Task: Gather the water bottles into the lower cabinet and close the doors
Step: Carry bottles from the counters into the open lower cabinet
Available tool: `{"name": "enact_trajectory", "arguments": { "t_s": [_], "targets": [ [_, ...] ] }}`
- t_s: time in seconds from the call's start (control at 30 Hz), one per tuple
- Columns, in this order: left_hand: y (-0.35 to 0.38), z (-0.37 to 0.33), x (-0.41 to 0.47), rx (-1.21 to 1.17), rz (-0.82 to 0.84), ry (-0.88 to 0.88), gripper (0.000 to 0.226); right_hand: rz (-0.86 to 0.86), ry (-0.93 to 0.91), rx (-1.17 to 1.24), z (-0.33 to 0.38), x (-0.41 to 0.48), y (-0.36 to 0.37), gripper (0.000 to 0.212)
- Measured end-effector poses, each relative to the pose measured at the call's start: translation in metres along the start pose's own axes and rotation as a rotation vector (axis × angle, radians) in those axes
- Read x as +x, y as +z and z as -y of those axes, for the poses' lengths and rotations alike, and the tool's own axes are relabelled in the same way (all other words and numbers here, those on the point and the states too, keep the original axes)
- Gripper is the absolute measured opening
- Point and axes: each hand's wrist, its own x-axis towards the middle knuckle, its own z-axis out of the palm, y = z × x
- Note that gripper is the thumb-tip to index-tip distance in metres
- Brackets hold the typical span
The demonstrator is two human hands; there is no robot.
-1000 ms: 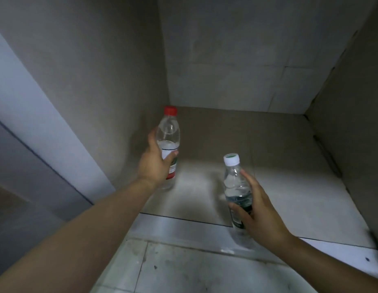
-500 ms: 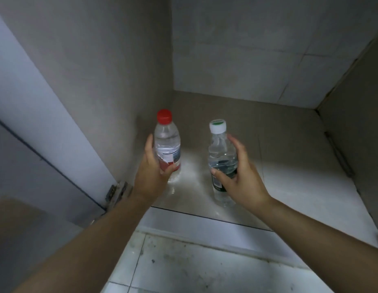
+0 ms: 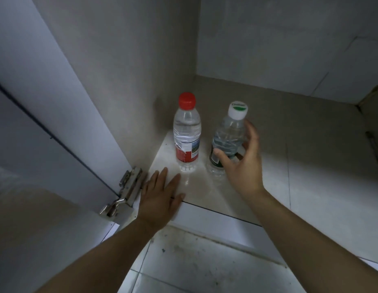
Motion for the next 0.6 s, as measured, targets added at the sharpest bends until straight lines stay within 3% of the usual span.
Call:
{"name": "enact_trajectory", "arguments": {
  "t_s": [0.27, 0.6],
  "targets": [
    [0.006, 0.003, 0.003, -0.010, -0.024, -0.010, 0.067, -0.020, -0.057, -0.145, -0.003, -0.003, 0.001, 0.091],
    [-0.005, -0.003, 0.000, 0.042, 0.011, -0.046, 0.095, -0.023, -0.028, -0.177, 0.000, -0.004, 0.005, 0.088]
  ]
}}
